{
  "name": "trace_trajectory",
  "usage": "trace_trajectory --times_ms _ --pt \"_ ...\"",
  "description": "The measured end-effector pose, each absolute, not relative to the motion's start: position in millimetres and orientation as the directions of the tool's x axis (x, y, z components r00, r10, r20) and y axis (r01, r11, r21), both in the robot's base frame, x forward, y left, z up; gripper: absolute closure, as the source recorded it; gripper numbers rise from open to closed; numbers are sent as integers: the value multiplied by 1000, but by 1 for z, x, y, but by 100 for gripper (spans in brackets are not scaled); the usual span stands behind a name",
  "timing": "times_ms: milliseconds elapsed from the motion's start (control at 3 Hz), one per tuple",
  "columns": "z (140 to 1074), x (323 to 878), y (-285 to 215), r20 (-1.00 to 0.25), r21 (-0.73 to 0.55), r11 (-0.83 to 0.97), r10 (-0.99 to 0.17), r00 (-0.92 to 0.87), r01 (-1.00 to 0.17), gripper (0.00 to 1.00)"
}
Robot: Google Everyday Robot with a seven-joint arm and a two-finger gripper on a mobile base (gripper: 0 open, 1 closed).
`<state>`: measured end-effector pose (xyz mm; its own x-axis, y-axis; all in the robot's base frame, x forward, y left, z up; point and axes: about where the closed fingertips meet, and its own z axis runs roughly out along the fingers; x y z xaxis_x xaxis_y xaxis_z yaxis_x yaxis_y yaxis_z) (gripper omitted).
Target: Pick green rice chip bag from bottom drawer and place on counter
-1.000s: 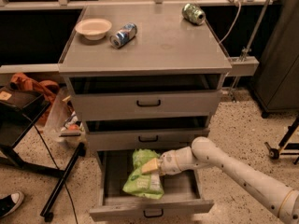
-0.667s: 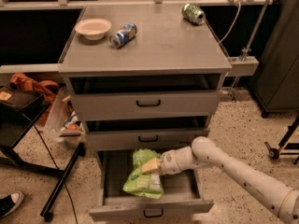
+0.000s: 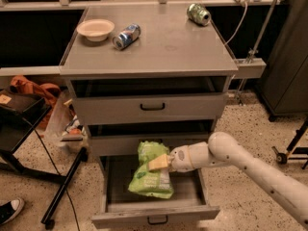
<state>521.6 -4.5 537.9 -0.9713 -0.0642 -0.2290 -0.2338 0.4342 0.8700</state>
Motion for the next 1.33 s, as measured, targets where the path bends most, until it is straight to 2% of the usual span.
trace_trajectory --times_ms 333,667,1000,1333 --pt "630 513 -23 -363 829 432 -65 -929 -354 100" --pt "712 518 -35 -460 779 463 -38 -887 -423 100" --pt "770 530 -40 -509 745 528 57 -859 -407 100" --pt "821 558 -49 -560 730 588 223 -798 -348 100"
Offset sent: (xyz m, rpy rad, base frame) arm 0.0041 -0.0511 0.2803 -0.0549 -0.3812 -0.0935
